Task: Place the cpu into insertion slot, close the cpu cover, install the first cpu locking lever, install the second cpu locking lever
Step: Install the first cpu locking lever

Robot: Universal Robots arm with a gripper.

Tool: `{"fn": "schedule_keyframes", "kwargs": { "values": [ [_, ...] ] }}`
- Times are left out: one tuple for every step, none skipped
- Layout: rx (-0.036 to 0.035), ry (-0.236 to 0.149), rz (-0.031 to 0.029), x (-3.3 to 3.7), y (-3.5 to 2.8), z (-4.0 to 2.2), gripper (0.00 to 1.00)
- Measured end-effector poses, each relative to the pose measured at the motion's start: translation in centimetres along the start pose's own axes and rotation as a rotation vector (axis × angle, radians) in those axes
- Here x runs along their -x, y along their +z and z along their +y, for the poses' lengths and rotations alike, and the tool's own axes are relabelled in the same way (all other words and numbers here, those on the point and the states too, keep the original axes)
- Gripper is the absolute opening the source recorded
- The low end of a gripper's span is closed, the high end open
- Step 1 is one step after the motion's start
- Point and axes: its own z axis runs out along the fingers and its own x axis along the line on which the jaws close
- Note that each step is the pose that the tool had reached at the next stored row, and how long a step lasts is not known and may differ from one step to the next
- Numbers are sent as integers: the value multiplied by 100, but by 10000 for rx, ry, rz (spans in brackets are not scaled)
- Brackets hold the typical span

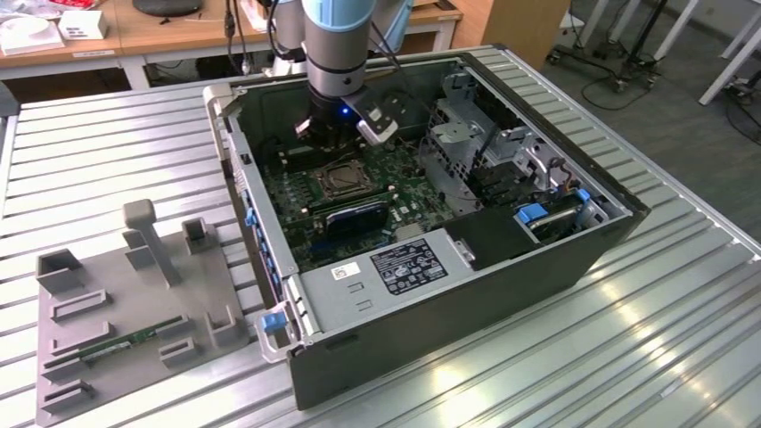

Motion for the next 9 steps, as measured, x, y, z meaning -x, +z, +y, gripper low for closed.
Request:
{"fn": "schedule_keyframes", "kwargs": {
  "values": [
    [2,-1,-4,-2,0,0,11],
    [0,-1,-8,-5,-2,0,11],
    [-2,-3,-14,-9,-4,0,11],
    [-2,-5,-22,-14,-5,0,11],
    [-1,-7,-30,-18,-6,1,11],
    [-1,-10,-39,-22,-7,1,11],
    [-1,-11,-50,-27,-9,1,11],
    [1,-14,-60,-30,-12,1,11],
    [0,-16,-69,-32,-17,3,11]
  ]
}}
